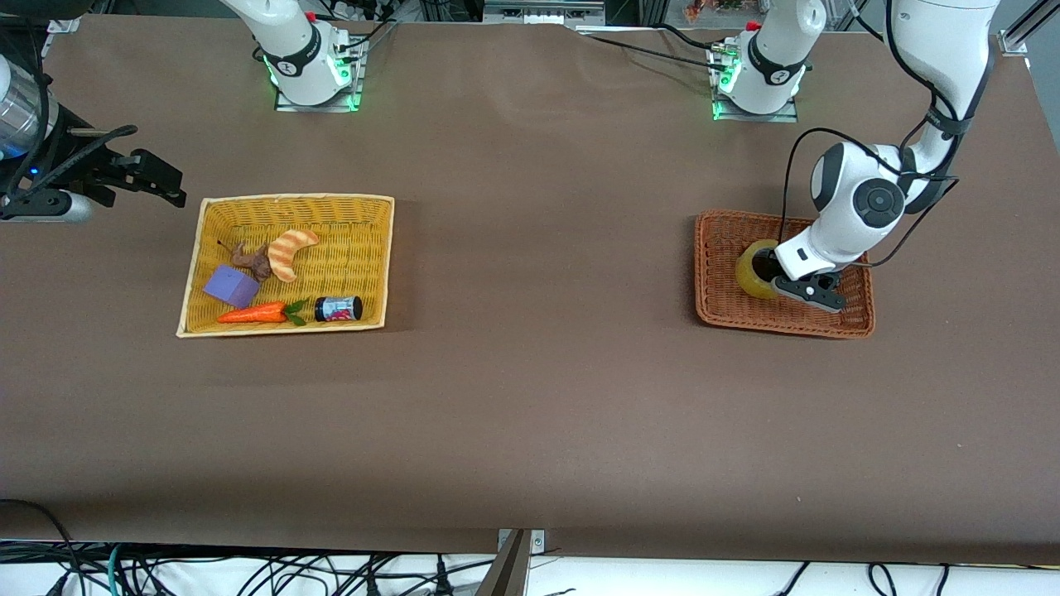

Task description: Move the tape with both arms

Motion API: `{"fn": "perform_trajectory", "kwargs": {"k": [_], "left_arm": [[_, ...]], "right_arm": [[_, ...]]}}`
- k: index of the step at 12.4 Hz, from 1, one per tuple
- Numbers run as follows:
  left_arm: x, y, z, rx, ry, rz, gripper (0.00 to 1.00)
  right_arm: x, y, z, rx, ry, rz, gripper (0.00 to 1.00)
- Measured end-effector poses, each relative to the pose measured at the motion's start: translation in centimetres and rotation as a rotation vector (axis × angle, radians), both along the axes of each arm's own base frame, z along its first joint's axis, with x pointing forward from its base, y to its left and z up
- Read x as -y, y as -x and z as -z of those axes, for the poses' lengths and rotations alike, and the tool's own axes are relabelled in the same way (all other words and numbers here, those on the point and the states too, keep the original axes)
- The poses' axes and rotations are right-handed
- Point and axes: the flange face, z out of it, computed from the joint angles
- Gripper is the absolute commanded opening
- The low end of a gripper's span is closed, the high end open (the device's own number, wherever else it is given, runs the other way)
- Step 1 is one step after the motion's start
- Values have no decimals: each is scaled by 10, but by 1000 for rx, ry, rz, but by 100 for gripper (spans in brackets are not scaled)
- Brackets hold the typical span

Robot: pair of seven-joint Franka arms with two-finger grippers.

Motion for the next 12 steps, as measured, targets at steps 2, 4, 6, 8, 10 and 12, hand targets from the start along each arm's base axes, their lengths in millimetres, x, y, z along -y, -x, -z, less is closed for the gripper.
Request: {"fn": "perform_trajectory", "kwargs": {"k": [2, 4, 6, 8, 10, 12], "left_arm": [[-2, -17, -23, -35, -15, -8, 94], [-3, -44, -70, -99, -7, -61, 100], [0, -72, -132, -150, 58, -132, 100], [3, -91, -195, -174, 73, -203, 100], [6, -101, -252, -190, 65, -288, 100], [8, -103, -314, -192, 61, -316, 100]], "right_arm": [[0, 0, 0, 0, 0, -1, 100], [0, 0, 0, -1, 0, -2, 100], [0, 1, 0, -6, 0, -2, 100], [0, 1, 0, -7, 0, -3, 100], [0, 1, 0, -8, 0, -3, 100], [0, 1, 0, -8, 0, -3, 100]]}}
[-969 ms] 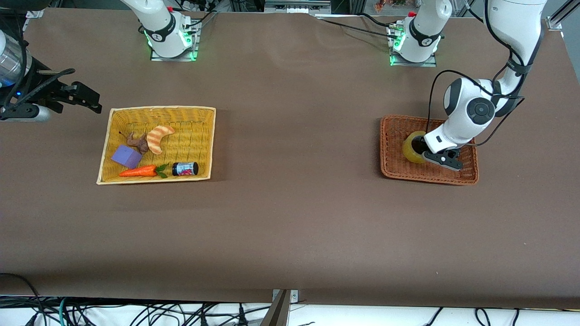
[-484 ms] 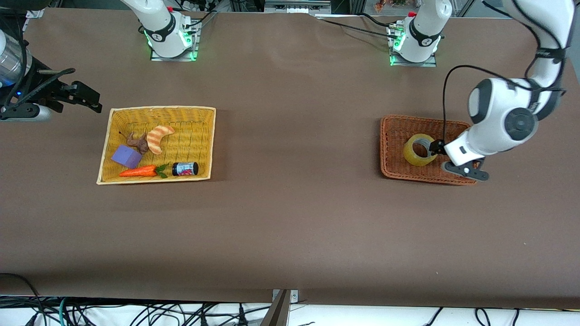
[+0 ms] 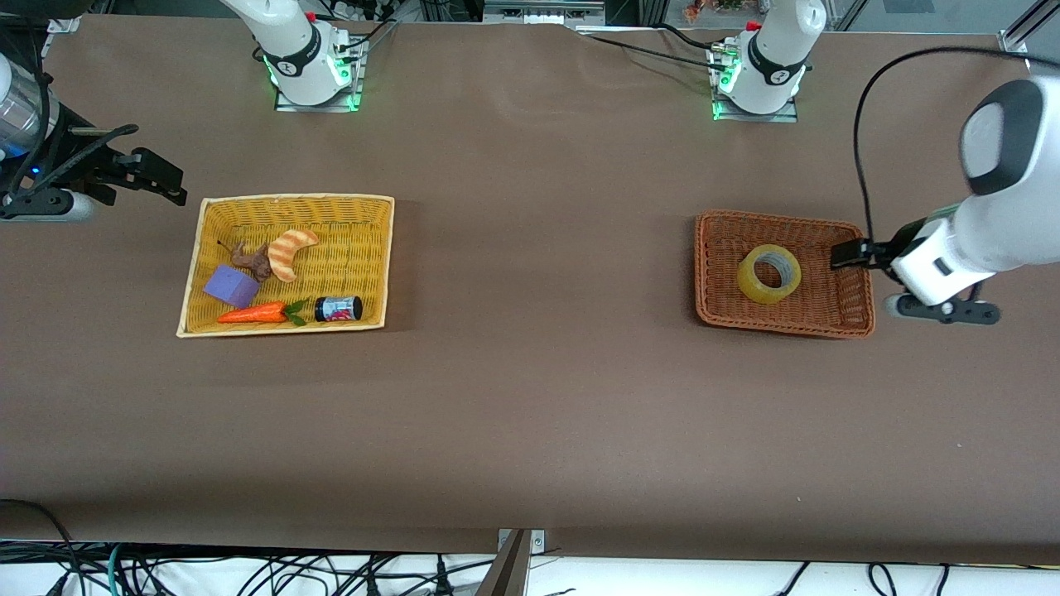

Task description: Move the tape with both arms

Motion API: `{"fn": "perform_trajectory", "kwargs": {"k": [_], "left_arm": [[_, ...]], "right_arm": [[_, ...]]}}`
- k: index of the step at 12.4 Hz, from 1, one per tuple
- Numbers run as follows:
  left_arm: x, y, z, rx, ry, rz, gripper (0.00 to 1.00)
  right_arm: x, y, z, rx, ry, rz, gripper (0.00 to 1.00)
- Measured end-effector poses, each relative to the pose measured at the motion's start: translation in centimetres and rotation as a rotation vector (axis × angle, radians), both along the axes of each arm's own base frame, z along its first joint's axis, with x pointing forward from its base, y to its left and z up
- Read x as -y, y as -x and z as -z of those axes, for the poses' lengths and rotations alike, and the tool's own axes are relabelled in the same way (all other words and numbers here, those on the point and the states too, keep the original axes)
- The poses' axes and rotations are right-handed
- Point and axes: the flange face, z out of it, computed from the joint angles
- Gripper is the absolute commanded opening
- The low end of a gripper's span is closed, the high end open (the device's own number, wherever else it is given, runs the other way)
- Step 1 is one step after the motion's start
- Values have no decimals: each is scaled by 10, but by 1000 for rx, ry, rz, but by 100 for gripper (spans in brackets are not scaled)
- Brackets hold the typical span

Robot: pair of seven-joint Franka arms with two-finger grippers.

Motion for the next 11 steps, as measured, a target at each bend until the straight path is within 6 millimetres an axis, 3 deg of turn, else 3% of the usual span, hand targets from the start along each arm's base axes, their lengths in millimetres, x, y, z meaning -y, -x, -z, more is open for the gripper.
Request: {"fn": "perform_trajectory", "kwargs": {"k": [2, 6, 8, 11], "left_arm": [[0, 4, -52, 14, 0, -2, 100], [-7, 23, -114, 83, -1, -12, 100], [-7, 34, -120, 69, -1, -12, 100], [5, 40, -114, 49, 1, 9, 100]], "right_arm": [[0, 0, 0, 0, 0, 0, 100], [0, 0, 0, 0, 0, 0, 100], [0, 0, 0, 0, 0, 0, 100], [0, 0, 0, 0, 0, 0, 100]]}}
